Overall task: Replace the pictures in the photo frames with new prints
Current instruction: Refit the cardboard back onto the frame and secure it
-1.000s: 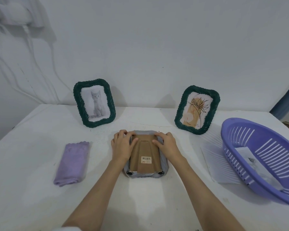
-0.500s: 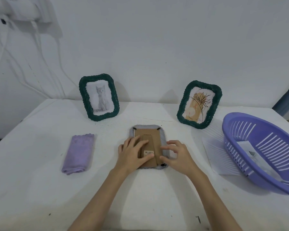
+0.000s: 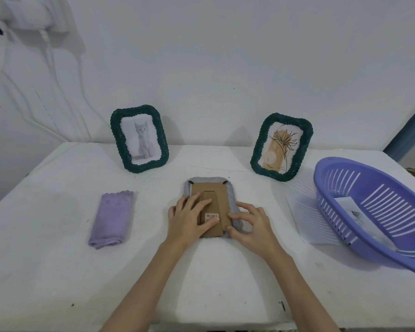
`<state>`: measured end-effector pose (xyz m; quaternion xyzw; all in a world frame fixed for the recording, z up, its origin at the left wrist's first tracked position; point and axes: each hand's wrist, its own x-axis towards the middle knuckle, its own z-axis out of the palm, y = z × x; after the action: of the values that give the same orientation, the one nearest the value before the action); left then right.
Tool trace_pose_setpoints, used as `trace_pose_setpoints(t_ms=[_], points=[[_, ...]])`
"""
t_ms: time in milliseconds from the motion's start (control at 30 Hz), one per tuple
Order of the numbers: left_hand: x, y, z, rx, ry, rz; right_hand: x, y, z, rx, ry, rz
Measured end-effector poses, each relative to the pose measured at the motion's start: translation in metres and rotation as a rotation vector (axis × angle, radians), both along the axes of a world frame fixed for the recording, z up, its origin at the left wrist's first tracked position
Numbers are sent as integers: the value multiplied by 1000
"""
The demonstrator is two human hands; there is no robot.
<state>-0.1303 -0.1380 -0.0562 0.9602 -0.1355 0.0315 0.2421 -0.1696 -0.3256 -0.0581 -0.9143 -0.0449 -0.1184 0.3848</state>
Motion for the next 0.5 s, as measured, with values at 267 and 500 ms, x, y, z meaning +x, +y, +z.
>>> trace_pose_setpoints(t_ms=[267, 500], points=[[0, 0, -1, 18, -18, 8, 3, 4, -4, -37, -6, -60], [1, 9, 6, -266, 95, -16, -3, 15, 7, -205, 101, -53]])
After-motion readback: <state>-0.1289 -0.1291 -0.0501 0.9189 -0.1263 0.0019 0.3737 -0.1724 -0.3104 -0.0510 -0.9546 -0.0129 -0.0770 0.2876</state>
